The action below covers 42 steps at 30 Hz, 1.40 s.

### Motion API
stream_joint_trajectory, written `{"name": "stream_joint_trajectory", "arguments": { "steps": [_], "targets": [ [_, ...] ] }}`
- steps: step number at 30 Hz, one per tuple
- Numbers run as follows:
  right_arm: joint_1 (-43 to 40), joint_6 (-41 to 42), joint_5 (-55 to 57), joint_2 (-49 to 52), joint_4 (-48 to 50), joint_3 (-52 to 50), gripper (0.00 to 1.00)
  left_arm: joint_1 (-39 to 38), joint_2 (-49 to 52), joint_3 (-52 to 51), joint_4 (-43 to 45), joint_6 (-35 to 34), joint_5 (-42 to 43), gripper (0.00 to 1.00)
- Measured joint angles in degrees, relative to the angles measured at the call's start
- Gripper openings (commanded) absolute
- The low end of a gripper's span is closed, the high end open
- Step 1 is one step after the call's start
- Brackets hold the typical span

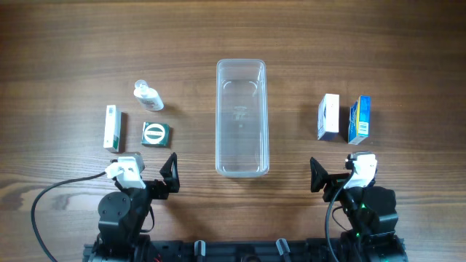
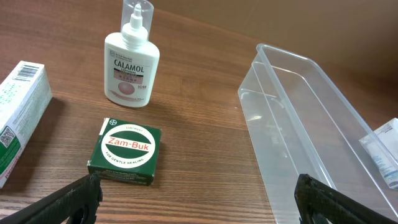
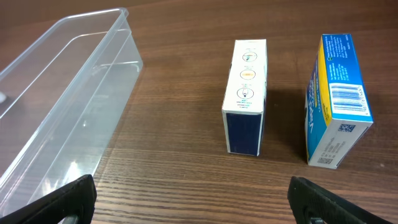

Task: Pack container
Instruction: 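Move the right gripper toward the white-and-blue box on the right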

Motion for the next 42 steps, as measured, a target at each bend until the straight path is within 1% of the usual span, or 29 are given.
{"name": "stream_joint_trajectory", "arguments": {
  "steps": [32, 39, 42],
  "targets": [
    [0.0, 0.0, 0.0, 0.0, 0.0, 0.0, 1.00, 0.0, 0.0, 0.0, 0.0, 0.0, 0.0, 1.00],
    [0.0, -2.8, 1.6, 0.0, 0.5, 0.0, 1.00, 0.0, 0.0, 0.0, 0.0, 0.0, 0.0, 1.00],
    [0.0, 4.6, -2.1, -0.1, 7.2, -0.2, 1.00, 0.0, 0.0, 0.0, 0.0, 0.0, 0.0, 1.00]
  ]
}}
